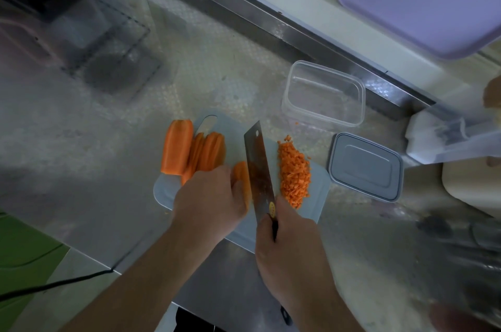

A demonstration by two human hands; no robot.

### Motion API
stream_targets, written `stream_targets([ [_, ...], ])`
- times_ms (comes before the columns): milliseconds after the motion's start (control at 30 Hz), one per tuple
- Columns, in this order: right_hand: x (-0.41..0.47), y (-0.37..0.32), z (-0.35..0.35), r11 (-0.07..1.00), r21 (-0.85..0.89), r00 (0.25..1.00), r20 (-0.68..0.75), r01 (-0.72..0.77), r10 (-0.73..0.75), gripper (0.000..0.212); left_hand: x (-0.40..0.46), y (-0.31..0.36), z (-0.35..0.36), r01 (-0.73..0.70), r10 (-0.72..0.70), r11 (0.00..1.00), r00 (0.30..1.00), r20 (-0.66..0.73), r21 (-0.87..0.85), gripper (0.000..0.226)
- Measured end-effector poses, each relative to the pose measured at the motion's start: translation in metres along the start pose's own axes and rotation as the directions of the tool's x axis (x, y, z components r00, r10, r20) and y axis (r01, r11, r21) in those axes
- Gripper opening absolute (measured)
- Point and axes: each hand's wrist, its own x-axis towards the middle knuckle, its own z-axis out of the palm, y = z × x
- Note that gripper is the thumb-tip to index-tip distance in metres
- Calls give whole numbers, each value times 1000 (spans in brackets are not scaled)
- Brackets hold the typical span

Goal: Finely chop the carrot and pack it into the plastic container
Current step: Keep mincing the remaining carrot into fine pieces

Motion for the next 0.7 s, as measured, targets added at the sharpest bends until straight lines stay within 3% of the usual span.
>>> stream_targets([
  [267, 1, -3, 9, 998, -61, 1000, 28, 5, -3, 30, 4, -3, 3, 5, -6, 1000, 1000, 9, 20, 28],
  [700, 7, 0, 12, 999, -16, 997, -66, 27, -28, 28, 5, -5, 5, 4, -4, 1000, 1000, 4, -13, 35],
])
